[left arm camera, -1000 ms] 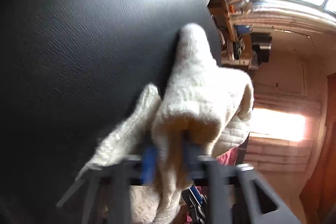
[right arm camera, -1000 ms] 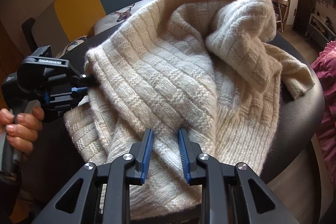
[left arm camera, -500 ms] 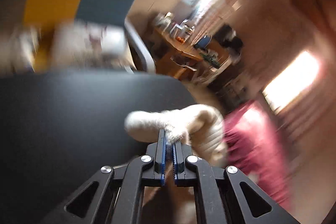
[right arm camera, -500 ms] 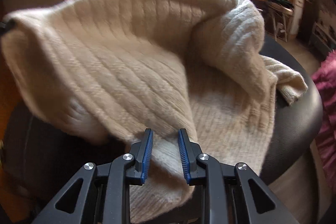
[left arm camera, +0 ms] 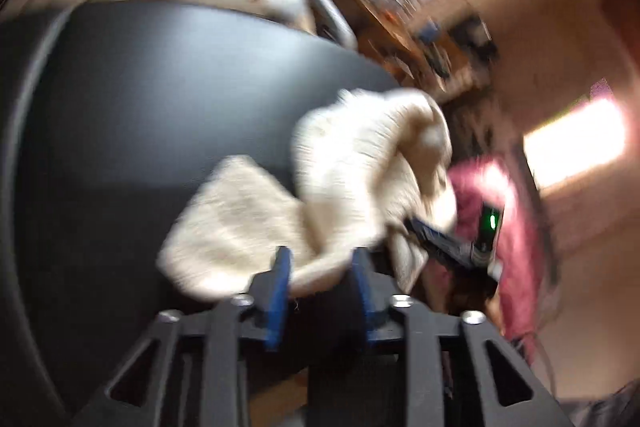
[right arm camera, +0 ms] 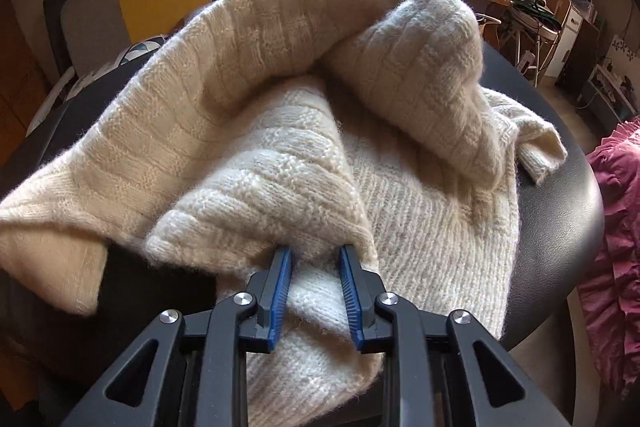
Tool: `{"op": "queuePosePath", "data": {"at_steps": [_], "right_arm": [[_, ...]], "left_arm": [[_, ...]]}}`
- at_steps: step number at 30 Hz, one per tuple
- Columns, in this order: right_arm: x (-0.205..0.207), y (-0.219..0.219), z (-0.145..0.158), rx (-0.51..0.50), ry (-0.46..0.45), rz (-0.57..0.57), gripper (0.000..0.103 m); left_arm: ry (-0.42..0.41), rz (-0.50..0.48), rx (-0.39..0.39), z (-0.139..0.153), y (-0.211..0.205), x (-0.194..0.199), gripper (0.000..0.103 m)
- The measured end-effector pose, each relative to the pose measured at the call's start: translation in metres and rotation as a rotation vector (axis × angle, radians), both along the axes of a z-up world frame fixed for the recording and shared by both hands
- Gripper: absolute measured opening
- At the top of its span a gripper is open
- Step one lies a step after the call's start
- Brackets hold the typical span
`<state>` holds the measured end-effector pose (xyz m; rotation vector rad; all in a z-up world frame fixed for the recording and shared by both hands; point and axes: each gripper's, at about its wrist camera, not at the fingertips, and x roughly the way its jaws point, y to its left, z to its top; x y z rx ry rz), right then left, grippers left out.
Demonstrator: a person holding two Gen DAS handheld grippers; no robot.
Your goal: Fold clothes
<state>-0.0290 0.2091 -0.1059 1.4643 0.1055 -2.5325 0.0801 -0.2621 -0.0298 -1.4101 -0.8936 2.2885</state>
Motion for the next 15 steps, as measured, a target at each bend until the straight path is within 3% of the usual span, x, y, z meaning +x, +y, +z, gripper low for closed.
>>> {"op": "queuePosePath", "data": {"at_steps": [5, 7, 15], "right_arm": [[0.008, -0.001, 0.002, 0.059, 0.014, -0.007, 0.025], [0.012, 0.000, 0.003, 0.076, 0.016, -0.003, 0.025], [0.020, 0.016, 0.008, 0.092, 0.006, 0.027, 0.026]], "left_arm": [[-0.115, 0.170, 0.138, -0.045, -0.043, 0.001, 0.046], [-0.118, 0.152, 0.122, -0.052, -0.040, -0.014, 0.046], [-0.076, -0.232, -0.067, -0.071, 0.020, -0.085, 0.057]]}}
